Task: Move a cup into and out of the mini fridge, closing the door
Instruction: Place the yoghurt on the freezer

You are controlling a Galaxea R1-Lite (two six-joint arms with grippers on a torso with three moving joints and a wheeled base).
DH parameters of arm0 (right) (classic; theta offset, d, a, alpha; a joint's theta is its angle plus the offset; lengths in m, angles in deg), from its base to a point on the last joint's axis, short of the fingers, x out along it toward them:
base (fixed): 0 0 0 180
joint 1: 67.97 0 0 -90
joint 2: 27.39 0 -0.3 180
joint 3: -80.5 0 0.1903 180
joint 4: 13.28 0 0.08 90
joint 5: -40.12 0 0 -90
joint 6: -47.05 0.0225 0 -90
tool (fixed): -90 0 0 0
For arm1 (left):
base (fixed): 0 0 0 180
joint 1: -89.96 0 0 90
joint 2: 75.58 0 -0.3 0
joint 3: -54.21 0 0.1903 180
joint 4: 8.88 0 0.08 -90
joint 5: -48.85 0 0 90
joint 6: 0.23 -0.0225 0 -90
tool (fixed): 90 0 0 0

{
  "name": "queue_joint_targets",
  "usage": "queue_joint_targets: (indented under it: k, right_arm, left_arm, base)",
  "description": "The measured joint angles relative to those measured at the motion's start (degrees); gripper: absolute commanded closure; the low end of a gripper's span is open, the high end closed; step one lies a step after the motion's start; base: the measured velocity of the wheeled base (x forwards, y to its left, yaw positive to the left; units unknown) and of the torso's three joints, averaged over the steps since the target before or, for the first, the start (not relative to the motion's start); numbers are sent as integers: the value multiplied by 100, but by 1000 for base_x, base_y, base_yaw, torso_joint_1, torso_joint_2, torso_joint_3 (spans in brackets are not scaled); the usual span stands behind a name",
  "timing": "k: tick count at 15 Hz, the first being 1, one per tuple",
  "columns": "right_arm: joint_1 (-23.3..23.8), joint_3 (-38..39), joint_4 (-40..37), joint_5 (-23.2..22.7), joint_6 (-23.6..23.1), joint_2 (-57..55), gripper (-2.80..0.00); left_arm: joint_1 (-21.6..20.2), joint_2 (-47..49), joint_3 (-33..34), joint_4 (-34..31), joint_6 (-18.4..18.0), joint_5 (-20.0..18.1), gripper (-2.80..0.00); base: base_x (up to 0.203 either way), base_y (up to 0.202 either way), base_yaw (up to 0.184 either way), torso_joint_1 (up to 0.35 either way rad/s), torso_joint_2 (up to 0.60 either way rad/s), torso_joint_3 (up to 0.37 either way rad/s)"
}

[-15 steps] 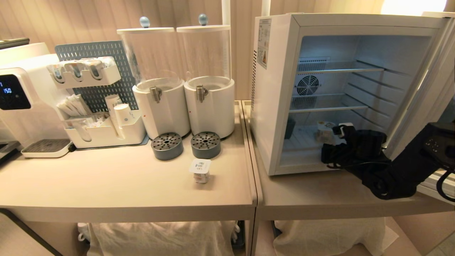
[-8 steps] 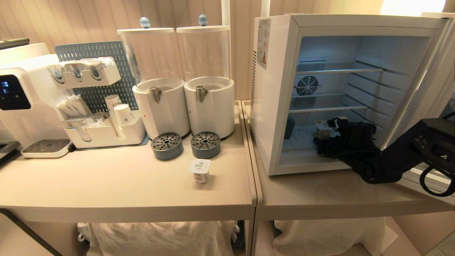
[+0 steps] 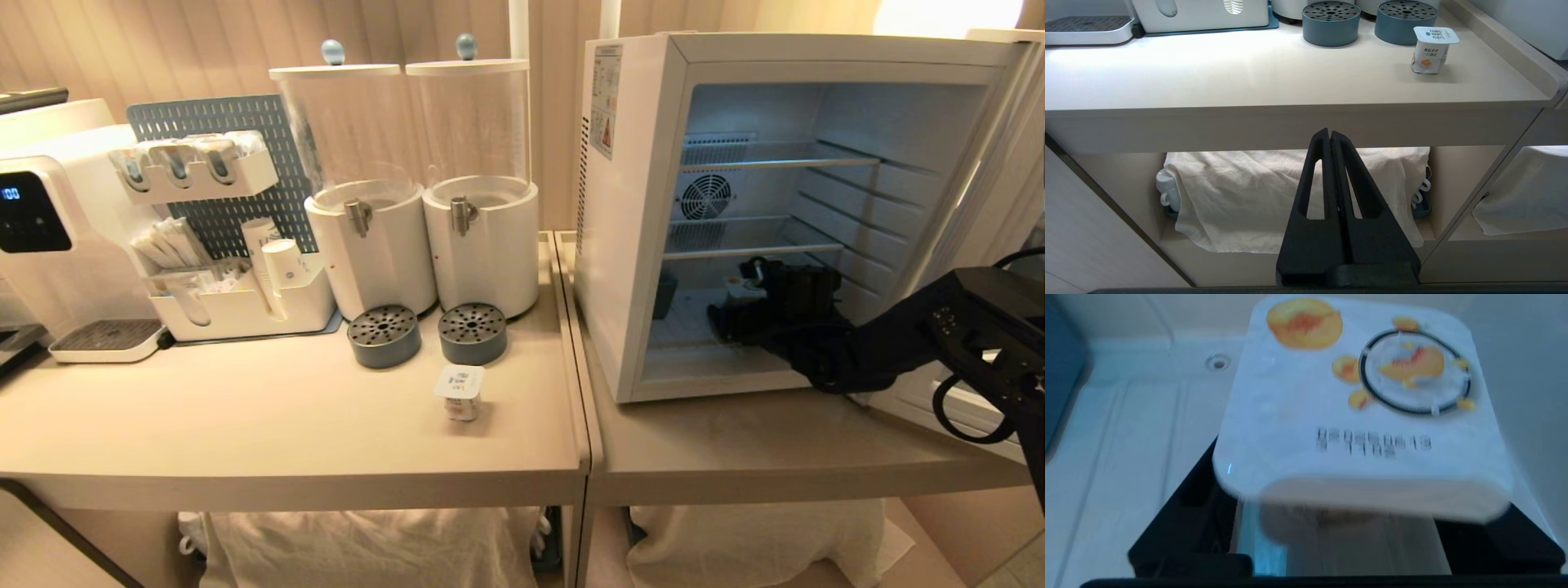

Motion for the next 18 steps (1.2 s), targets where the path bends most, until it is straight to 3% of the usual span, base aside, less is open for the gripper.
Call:
queue_joint_targets:
  k: [12,13,18]
  right_arm:
    - [-2,-1029,-785,217,37,-343,-280]
    - [0,-1049,-806,218,42,-345,0]
    - [0,-1004,-873,232,50,-284,0]
  left_arm:
    - [-4,0,0,0,3,-2,0]
    - [-4,0,0,0,3,1,0]
    - [-9,0,0,-1,1,-1,0]
  base:
    - [0,0,0,0,0,0]
    - [0,0,0,0,0,0]
    - [0,0,0,0,0,0]
